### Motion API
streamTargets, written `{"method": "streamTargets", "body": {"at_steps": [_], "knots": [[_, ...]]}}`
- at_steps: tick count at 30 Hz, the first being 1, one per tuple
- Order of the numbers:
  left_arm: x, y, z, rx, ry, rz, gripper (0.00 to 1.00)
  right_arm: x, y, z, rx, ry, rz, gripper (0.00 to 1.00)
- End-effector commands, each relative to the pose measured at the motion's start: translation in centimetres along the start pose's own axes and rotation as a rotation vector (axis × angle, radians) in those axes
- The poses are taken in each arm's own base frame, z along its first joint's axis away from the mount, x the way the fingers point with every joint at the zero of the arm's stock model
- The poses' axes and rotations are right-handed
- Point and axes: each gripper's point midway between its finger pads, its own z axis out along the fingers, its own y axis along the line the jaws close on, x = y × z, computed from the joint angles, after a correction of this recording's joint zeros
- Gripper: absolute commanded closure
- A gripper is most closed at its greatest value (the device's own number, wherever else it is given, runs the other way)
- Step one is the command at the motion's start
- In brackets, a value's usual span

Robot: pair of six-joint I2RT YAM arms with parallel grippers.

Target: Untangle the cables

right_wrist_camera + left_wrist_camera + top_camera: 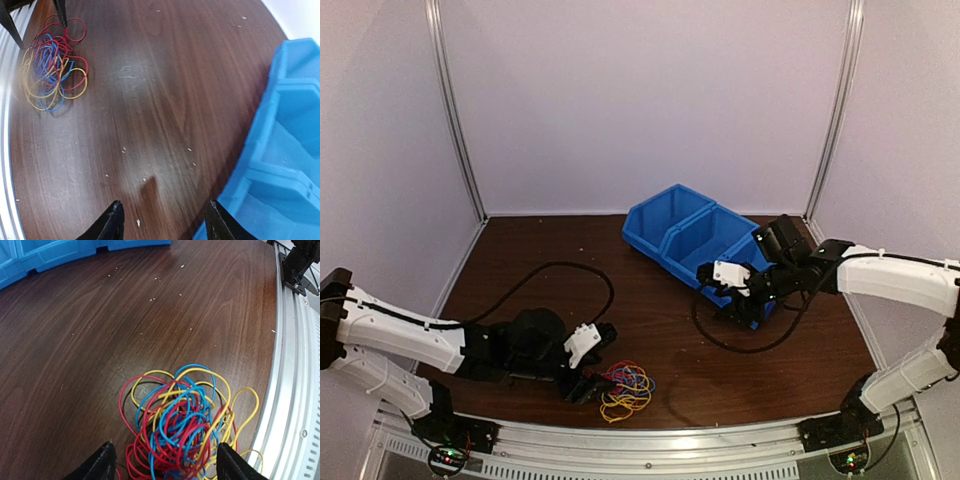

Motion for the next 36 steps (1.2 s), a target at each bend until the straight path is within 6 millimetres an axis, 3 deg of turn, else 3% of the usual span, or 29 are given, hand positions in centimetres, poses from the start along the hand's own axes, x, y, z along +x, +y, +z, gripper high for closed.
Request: {"method": "streamTargets", "body": {"at_steps": [1,5,9,13,16,22,27,32,36], "knots": [[-2.1,0.0,-2.7,0.008,-0.175,-0.097,0.29,-3.0,2.6,3.8,-0.170,-0.022,-0.026,0.46],[-2.6,2.6,-5.2,-0.135,-0.238,-0.174,0.28,-6.1,5.0,6.6,-0.307,-0.048,-0.035,0.47],[-2.3,4.5,-7.4,-0.242,-0.258,-0.264,0.27,-7.7,8.2,8.8,-0.433,-0.045,-0.063,0.45],[-1.7,6.6,-8.9,-0.354,-0.249,-0.341,0.25,-8.4,11.2,10.2,-0.464,-0.040,-0.139,0.30],[-1.2,8.0,-9.5,-0.423,-0.237,-0.391,0.23,-8.3,13.6,11.5,-0.483,-0.003,-0.197,0.03],[-1.3,9.2,-10.3,-0.454,-0.284,-0.443,0.21,-8.8,15.5,13.7,-0.535,0.024,-0.171,0.00],[-1.5,9.7,-10.7,-0.470,-0.303,-0.460,0.21,-9.1,15.7,15.5,-0.524,0.048,-0.124,0.14],[-1.3,9.7,-10.0,-0.466,-0.284,-0.450,0.21,-8.9,11.8,16.6,-0.403,0.050,-0.045,0.51],[-1.2,9.3,-8.8,-0.438,-0.264,-0.437,0.22,-8.2,8.1,15.7,-0.319,0.036,0.011,0.60]]}}
